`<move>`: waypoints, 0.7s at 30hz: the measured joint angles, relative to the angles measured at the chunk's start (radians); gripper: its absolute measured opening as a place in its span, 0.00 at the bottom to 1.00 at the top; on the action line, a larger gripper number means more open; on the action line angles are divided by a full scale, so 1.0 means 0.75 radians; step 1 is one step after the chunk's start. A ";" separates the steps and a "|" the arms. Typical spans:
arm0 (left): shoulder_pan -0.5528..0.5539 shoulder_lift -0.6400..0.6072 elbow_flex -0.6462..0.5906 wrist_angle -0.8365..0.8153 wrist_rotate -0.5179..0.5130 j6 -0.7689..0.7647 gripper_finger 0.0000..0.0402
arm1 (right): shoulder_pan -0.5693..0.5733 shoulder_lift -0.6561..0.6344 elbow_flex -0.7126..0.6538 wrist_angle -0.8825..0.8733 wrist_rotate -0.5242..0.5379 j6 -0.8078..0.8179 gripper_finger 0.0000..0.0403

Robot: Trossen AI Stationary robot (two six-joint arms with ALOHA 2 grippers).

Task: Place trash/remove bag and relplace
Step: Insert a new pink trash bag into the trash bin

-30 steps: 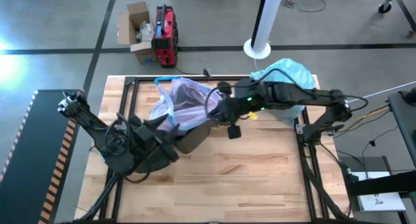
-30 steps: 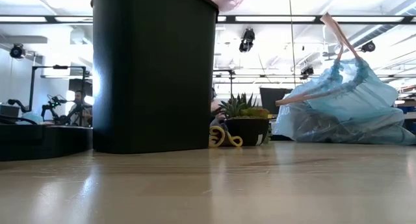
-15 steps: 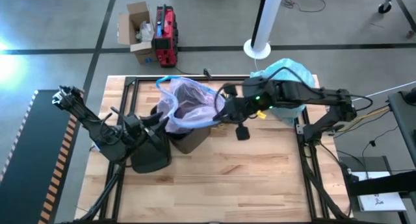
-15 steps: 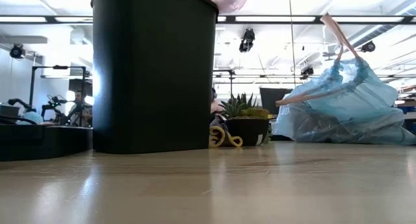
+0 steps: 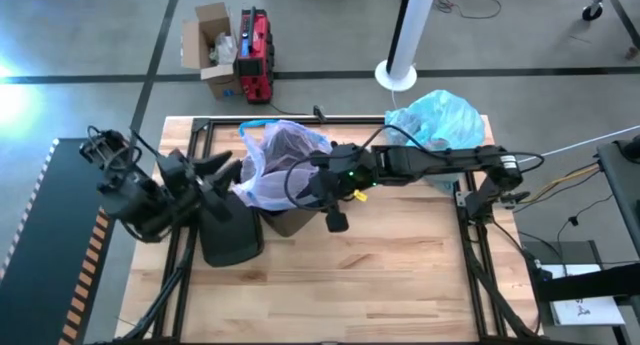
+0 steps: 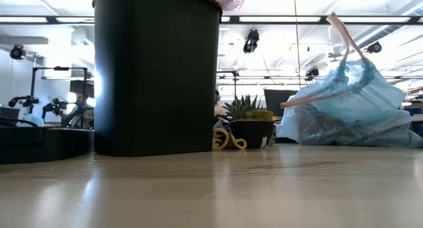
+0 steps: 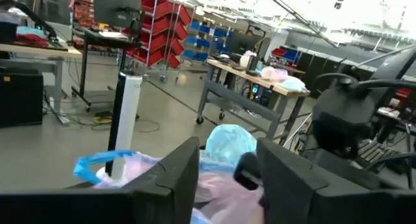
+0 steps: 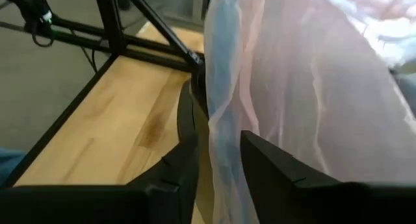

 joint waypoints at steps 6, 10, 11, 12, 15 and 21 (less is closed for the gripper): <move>-0.025 0.118 0.026 -0.011 -0.072 -0.119 0.46 | -0.002 -0.003 -0.001 -0.009 0.000 0.013 0.33; -0.047 0.180 -0.017 -0.009 -0.078 -0.204 0.54 | 0.001 -0.015 -0.002 -0.010 0.001 0.014 0.39; -0.054 0.199 -0.029 -0.011 -0.078 -0.206 0.55 | 0.001 -0.022 -0.002 -0.011 0.002 0.014 0.41; -0.061 0.214 -0.038 -0.012 -0.077 -0.206 0.57 | 0.001 -0.027 -0.002 -0.011 0.003 0.013 0.42; -0.065 0.238 -0.063 -0.009 -0.076 -0.208 0.58 | 0.001 -0.045 -0.002 -0.011 0.005 -0.001 0.45; -0.020 0.234 -0.182 -0.023 -0.076 -0.205 0.56 | 0.002 -0.114 0.000 -0.016 0.005 -0.007 0.47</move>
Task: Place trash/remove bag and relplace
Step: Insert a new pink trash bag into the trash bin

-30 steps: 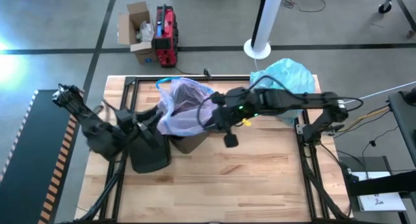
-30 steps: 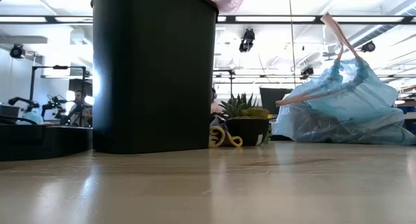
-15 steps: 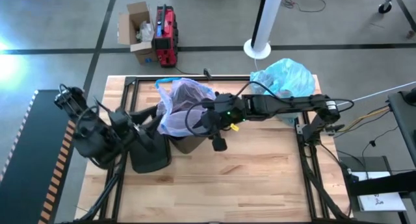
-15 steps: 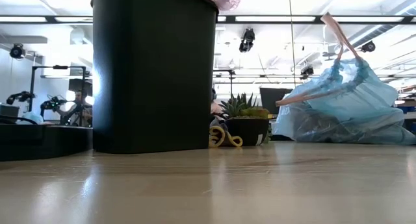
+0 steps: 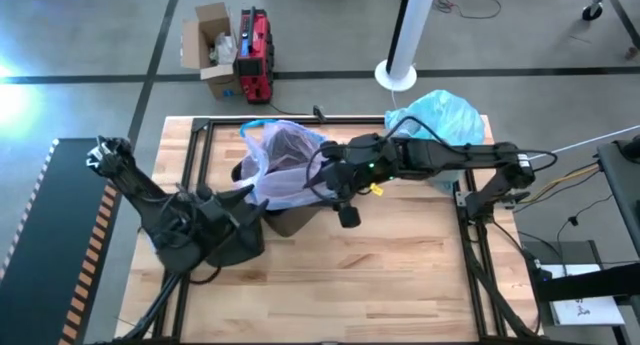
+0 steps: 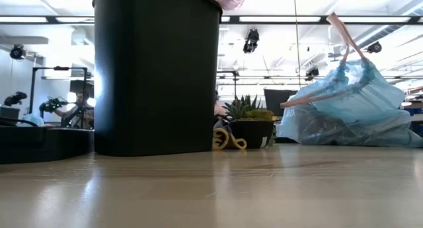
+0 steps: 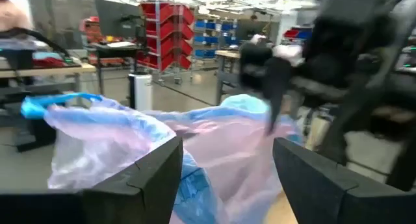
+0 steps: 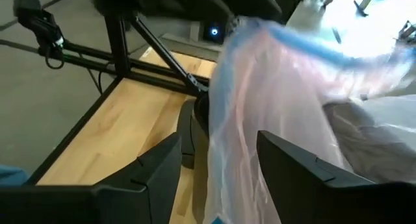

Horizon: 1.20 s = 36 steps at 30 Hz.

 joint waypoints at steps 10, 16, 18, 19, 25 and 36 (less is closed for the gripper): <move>0.192 -0.035 -0.165 0.001 0.000 0.000 0.44 | 0.061 -0.108 0.001 -0.015 0.026 0.022 0.47; 0.312 -0.040 -0.194 0.001 0.115 -0.001 0.30 | 0.073 -0.111 0.001 -0.035 0.034 0.055 0.46; 0.325 -0.041 -0.195 0.001 0.189 -0.001 0.24 | 0.075 -0.111 0.001 -0.041 0.034 0.057 0.46; 0.324 -0.044 -0.195 0.001 0.210 -0.001 0.21 | 0.076 -0.111 0.001 -0.048 0.034 0.060 0.47; 0.269 -0.081 -0.091 -0.236 0.234 -0.002 0.02 | 0.079 -0.111 0.001 -0.085 0.034 0.066 0.46; 0.168 -0.144 0.180 -1.148 0.439 -0.526 0.05 | 0.078 -0.110 0.001 -0.080 0.135 0.066 0.47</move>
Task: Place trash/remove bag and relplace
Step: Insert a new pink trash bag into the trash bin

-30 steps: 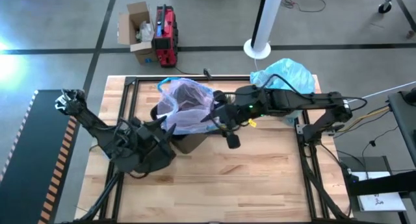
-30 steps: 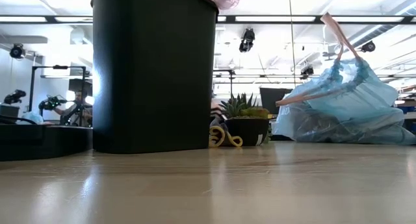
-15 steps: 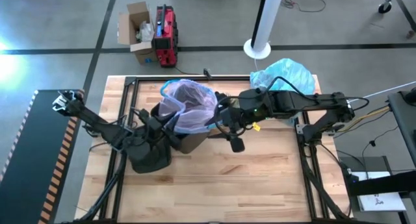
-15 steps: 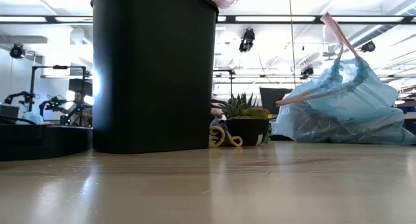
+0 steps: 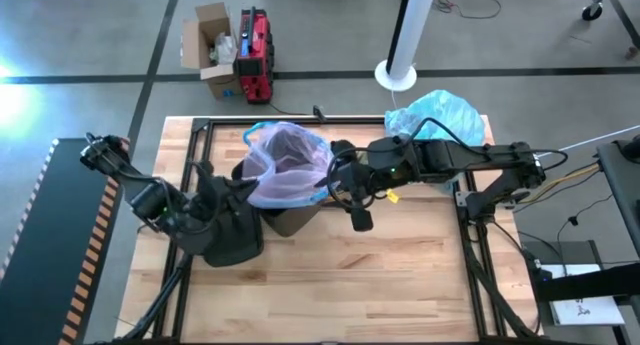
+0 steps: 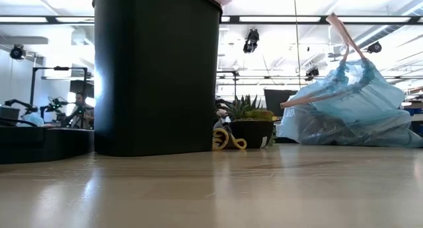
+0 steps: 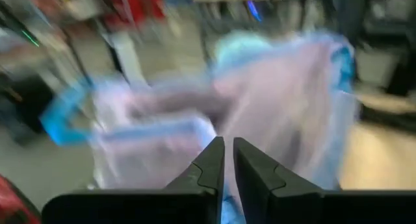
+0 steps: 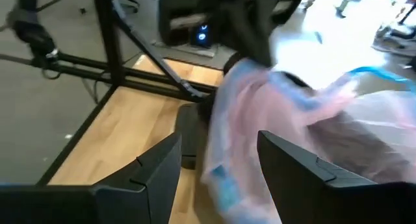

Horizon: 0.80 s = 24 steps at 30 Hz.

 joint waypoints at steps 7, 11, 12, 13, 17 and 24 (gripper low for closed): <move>0.001 0.022 0.060 -0.546 0.439 -0.541 0.06 | -0.004 0.013 0.000 0.055 0.041 0.001 0.47; -0.001 0.023 0.119 -0.665 0.544 -0.599 0.06 | -0.004 0.042 -0.001 0.054 0.035 0.004 0.47; -0.001 0.024 0.140 -0.668 0.555 -0.597 0.06 | -0.004 0.046 -0.001 0.055 0.034 0.010 0.47; -0.001 0.029 0.163 -0.670 0.558 -0.591 0.06 | -0.004 0.049 -0.002 0.049 0.034 0.016 0.47; -0.001 0.034 0.266 -0.738 0.555 -0.558 0.06 | -0.004 0.062 -0.001 0.074 0.040 0.025 0.47; 0.000 0.046 0.323 -0.906 0.668 -0.593 0.06 | -0.012 0.065 -0.003 0.057 0.073 0.032 0.47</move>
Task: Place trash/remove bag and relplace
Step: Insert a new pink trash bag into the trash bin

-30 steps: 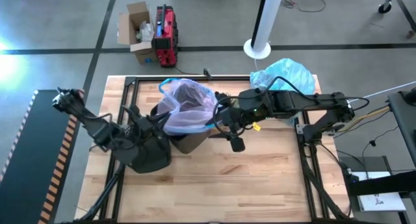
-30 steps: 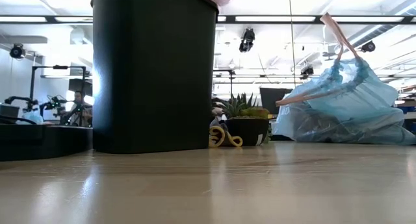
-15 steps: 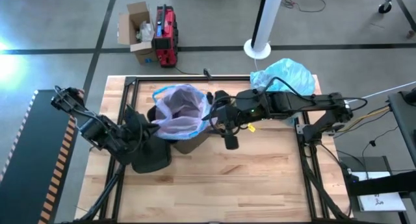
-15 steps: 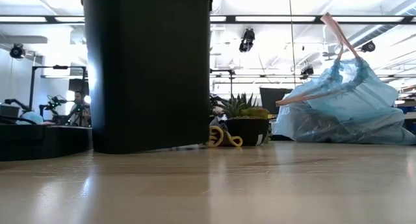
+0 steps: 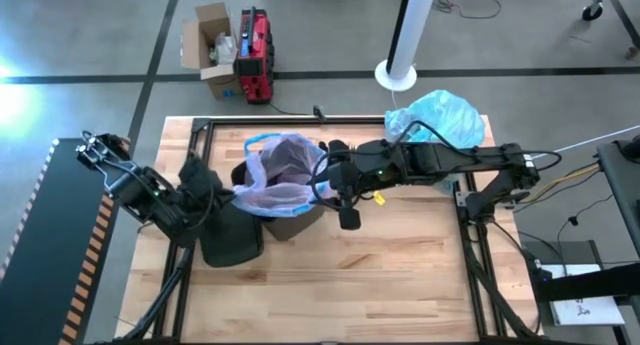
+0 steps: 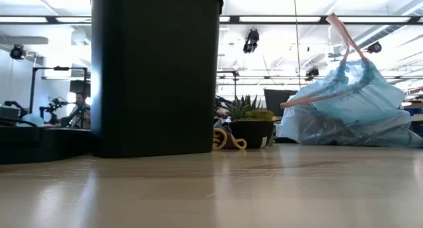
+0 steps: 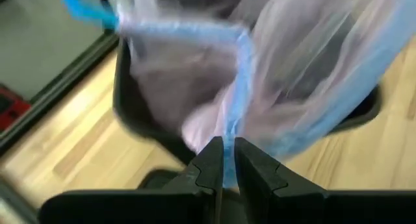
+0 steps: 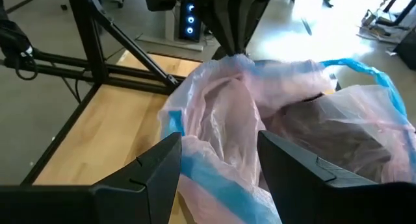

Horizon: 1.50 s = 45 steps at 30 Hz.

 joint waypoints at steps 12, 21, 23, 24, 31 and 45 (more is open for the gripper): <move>0.000 0.000 -0.040 -0.075 0.148 -0.122 0.12 | 0.000 0.000 0.000 -0.002 -0.001 -0.003 0.47; 0.000 -0.006 0.115 -0.073 0.186 -0.139 0.32 | 0.000 -0.006 0.000 0.000 -0.004 -0.035 0.47; 0.000 -0.006 0.157 -0.071 0.183 -0.114 0.37 | 0.000 -0.009 0.000 0.004 -0.004 -0.040 0.47; 0.000 -0.006 0.166 -0.072 0.172 -0.108 0.40 | 0.000 -0.010 0.001 0.005 -0.004 -0.041 0.47; 0.002 0.037 0.133 -0.073 0.038 -0.071 0.49 | 0.000 -0.001 0.001 0.009 -0.004 -0.044 0.47; 0.187 0.103 0.104 0.026 0.063 0.042 0.15 | 0.022 0.055 0.002 0.081 -0.086 -0.080 0.47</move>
